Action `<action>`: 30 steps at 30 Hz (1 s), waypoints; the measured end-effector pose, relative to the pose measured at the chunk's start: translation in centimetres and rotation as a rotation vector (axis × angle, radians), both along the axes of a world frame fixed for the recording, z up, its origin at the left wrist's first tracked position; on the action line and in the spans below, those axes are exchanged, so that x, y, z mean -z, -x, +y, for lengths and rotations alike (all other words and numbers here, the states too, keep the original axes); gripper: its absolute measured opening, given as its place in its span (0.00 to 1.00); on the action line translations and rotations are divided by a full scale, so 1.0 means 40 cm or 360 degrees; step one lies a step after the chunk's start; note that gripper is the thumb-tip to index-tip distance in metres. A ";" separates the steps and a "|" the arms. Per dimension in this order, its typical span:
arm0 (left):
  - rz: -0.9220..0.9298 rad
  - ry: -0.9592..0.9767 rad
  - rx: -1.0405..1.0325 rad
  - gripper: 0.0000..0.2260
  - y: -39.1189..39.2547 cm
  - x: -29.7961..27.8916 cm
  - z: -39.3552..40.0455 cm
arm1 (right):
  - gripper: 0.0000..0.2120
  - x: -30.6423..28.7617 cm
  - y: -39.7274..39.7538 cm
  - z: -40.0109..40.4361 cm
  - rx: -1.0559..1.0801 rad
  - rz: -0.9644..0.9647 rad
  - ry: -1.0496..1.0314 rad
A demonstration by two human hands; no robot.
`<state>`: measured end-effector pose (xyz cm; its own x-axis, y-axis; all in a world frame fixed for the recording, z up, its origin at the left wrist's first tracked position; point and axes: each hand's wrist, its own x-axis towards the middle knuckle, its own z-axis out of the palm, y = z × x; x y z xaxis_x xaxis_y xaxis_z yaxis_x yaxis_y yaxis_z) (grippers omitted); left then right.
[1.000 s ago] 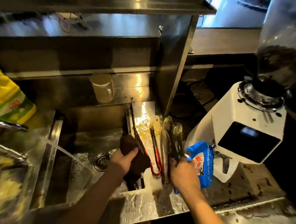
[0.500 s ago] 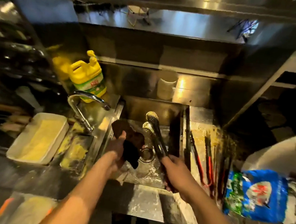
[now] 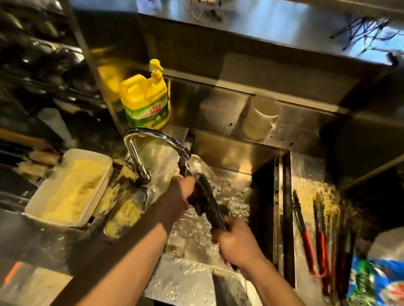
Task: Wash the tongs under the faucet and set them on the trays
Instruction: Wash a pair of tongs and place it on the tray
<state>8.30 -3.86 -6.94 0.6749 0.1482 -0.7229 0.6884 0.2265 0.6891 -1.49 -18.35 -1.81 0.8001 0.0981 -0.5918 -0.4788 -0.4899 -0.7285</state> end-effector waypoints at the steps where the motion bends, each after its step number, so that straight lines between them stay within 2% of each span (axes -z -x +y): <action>1: 0.0058 0.0061 0.0027 0.14 0.004 0.013 -0.019 | 0.06 -0.002 -0.012 0.005 0.0023 -0.0009 0.0043; 3: 0.0105 0.0166 -0.0029 0.12 0.003 0.023 -0.039 | 0.04 -0.005 -0.025 0.012 0.0010 -0.0035 0.0129; 6: 0.0085 0.0158 -0.0237 0.17 -0.021 0.046 -0.034 | 0.04 -0.011 -0.024 0.003 -0.0147 -0.0041 0.0238; 8: 0.0064 0.0140 -0.0299 0.14 -0.017 0.054 -0.038 | 0.05 -0.021 -0.030 -0.006 -0.0208 -0.0051 0.0364; 11: 0.0092 0.0080 -0.0233 0.09 -0.023 0.064 -0.039 | 0.03 -0.026 -0.033 -0.002 -0.0202 -0.0010 0.0336; 15: 0.0090 0.0028 -0.0312 0.09 -0.037 0.080 -0.023 | 0.03 -0.027 -0.032 0.007 -0.0216 -0.0025 0.0365; 20: 0.0055 0.0001 -0.0247 0.14 -0.031 0.090 -0.019 | 0.05 -0.010 -0.018 0.013 -0.0184 -0.0017 0.0383; 22: 0.0030 0.0050 -0.0177 0.15 -0.020 0.083 -0.031 | 0.03 -0.005 -0.020 0.012 -0.0118 -0.0059 0.0387; 26: 0.0040 0.0177 -0.0275 0.13 -0.013 0.087 -0.044 | 0.05 -0.012 -0.026 0.001 -0.0136 -0.0024 0.0356; 30: 0.0064 0.0228 -0.0219 0.09 0.005 0.095 -0.065 | 0.08 -0.014 -0.023 -0.004 -0.0124 -0.0085 0.0373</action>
<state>8.11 -6.46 -10.74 0.6253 0.1309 -0.7693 0.6705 0.4143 0.6154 -0.57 -18.50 -1.23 0.8261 0.0256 -0.5629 -0.3971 -0.6823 -0.6139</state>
